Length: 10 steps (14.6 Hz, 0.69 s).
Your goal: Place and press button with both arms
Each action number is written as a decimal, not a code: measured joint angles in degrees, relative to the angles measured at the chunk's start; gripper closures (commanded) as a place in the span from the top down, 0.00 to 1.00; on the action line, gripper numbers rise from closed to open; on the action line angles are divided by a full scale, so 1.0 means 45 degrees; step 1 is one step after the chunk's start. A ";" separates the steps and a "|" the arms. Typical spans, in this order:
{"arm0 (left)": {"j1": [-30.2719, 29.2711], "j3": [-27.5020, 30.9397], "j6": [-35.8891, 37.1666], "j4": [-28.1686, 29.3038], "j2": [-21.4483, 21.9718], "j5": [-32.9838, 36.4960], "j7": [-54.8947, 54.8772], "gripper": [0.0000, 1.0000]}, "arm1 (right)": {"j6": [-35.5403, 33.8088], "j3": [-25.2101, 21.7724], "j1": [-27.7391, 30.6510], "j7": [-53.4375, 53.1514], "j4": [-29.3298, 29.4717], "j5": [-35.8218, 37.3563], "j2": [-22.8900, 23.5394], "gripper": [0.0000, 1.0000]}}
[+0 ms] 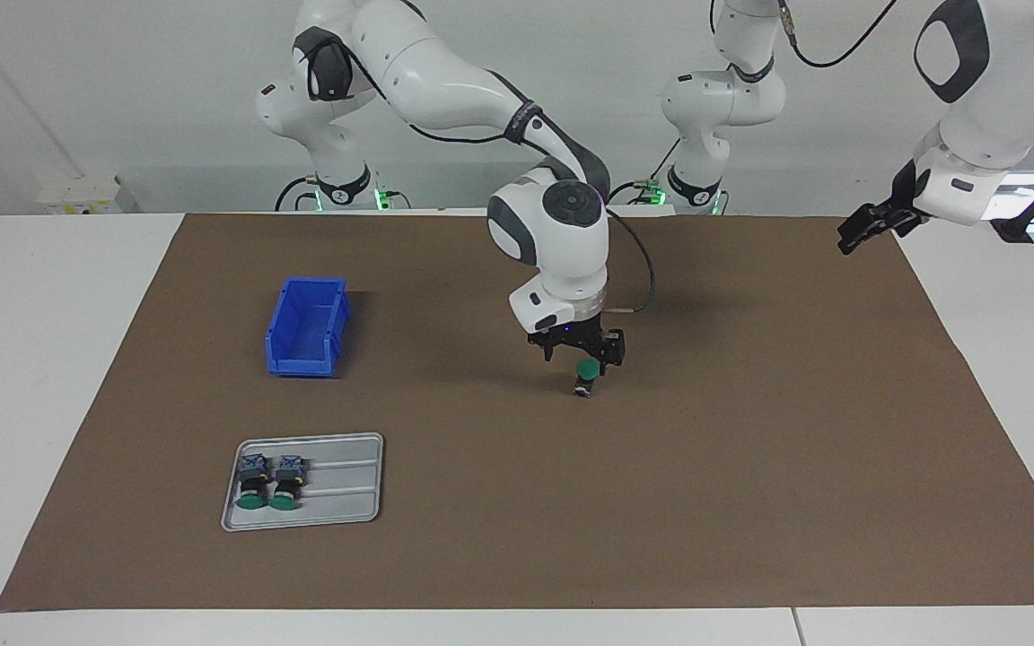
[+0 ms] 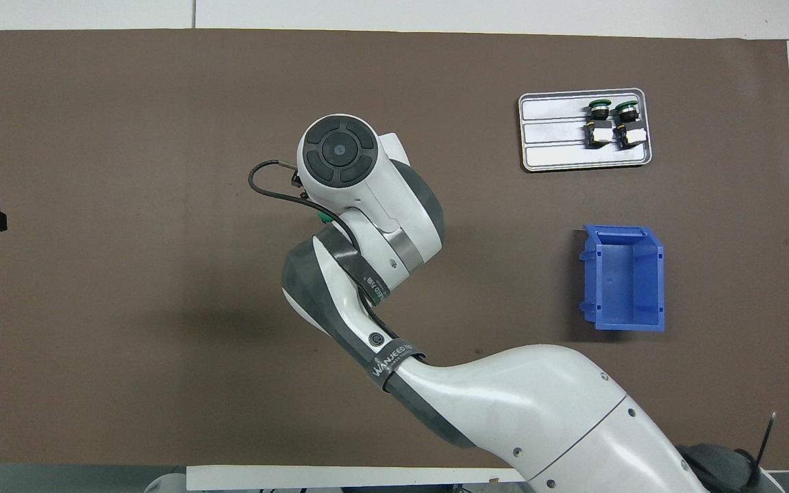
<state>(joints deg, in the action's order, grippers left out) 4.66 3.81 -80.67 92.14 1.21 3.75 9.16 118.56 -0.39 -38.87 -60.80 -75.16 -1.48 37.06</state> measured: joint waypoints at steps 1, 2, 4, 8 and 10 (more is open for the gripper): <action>-0.0014 0.0009 0.0031 -0.0179 -0.0080 0.0003 -0.0185 1.00 | 0.0123 0.0003 -0.0017 -0.0001 0.0007 0.0171 0.0108 1.00; -0.0026 0.0010 0.0022 -0.0259 -0.0163 0.0003 -0.0415 1.00 | 0.0284 0.0004 -0.0065 -0.0001 0.0007 0.0246 0.0242 1.00; -0.0031 0.0007 0.0010 -0.0294 -0.0308 0.0002 -0.0746 1.00 | 0.0591 0.0003 -0.0201 -0.0001 0.0009 0.0326 0.0583 1.00; -0.0025 -0.0027 0.0009 -0.0294 -0.0436 -0.0074 -0.0868 1.00 | 0.1078 -0.0001 -0.0408 -0.0001 0.0012 0.0340 0.1003 0.99; 0.0034 -0.0071 0.0007 -0.0294 -0.0436 -0.0113 -0.0862 1.00 | 0.1106 0.0002 -0.0554 -0.0001 0.0012 0.0340 0.1077 0.94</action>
<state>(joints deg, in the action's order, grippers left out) 4.82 3.49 -80.64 90.82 -0.75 3.24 5.28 123.54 -0.38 -41.36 -60.81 -75.11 0.06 41.91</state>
